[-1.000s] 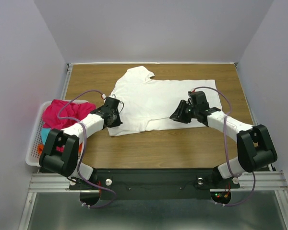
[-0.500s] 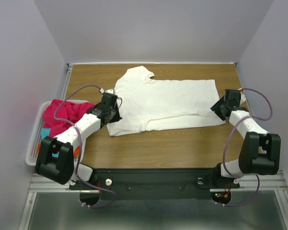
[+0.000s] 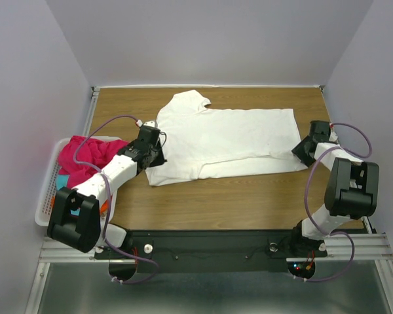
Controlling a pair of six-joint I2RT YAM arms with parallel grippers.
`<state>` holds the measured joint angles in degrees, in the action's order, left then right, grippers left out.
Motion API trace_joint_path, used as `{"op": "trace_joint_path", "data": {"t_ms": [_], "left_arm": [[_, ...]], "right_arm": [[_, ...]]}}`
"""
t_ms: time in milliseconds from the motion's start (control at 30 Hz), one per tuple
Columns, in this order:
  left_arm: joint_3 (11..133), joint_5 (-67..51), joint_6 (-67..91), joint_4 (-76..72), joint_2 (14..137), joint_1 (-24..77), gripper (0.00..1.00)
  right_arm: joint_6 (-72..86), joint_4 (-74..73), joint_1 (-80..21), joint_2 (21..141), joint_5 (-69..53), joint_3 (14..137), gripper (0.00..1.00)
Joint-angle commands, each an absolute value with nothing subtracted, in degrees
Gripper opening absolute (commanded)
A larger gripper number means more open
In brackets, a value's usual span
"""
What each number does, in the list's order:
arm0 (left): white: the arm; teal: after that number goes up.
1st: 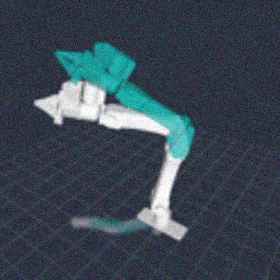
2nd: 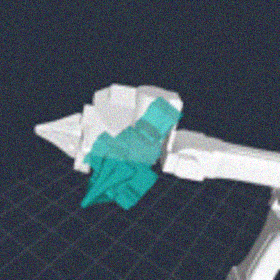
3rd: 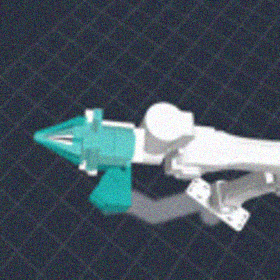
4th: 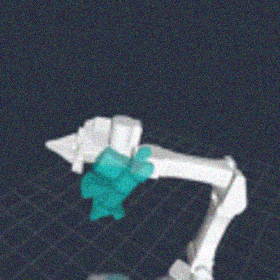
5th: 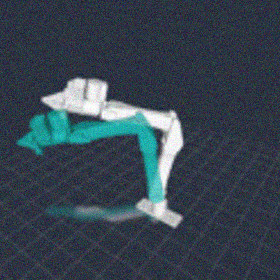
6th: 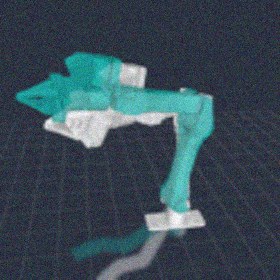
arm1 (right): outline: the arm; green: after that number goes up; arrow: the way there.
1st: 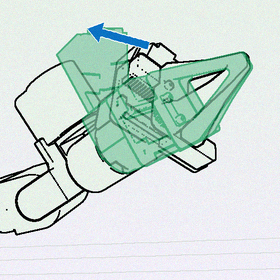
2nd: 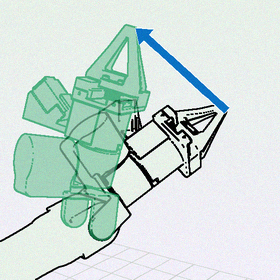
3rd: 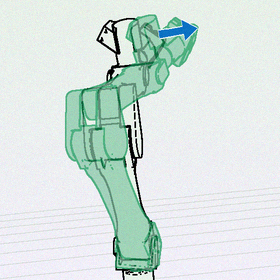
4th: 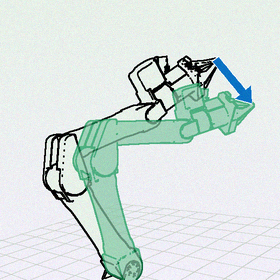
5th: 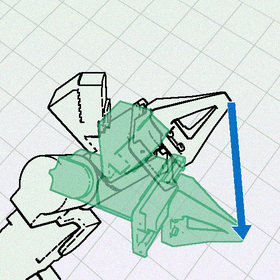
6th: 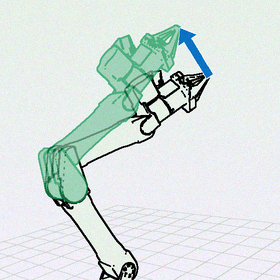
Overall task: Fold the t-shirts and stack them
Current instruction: Fold the tshirt
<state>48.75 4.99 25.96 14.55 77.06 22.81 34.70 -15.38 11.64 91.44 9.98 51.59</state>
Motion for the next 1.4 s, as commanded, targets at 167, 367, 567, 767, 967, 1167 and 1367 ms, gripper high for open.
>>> {"op": "trace_joint_path", "data": {"t_ms": [167, 367, 567, 767, 967, 1167, 1367], "left_arm": [[48.0, 6.8, 26.2, 14.8, 76.2, 23.1, 0.34], [46.4, 7.6, 26.2, 15.4, 76.2, 23.1, 0.44], [45.1, 7.1, 26.5, 15.0, 76.1, 23.1, 0.44], [44.8, 7.4, 26.5, 15.1, 76.4, 23.1, 0.45], [44.6, 8.8, 26.4, 16.1, 77.5, 23.1, 0.55], [44.6, 8.4, 26.1, 15.6, 79.7, 23.1, 0.56], [43.9, 10.2, 26.2, 14.0, 81.7, 23.1, 0.56]], "right_arm": [[34.8, -13.1, 12.3, 93.9, 9.6, 53.3, 0.48], [34.3, -13.0, 12.3, 92.6, 8.1, 53.9, 0.32], [33.8, -13.1, 12.3, 91.8, 7.6, 54.8, 0.16], [33.3, -13.1, 12.3, 92.2, 7.8, 55.5, 0.01], [32.9, -13.1, 12.3, 91.2, 7.1, 56.8, 0.01], [33.1, -13.1, 12.3, 91.3, 5.9, 56.6, 0.01], [32.9, -13.1, 12.4, 91.2, 5.6, 56.3, 0.01]]}}
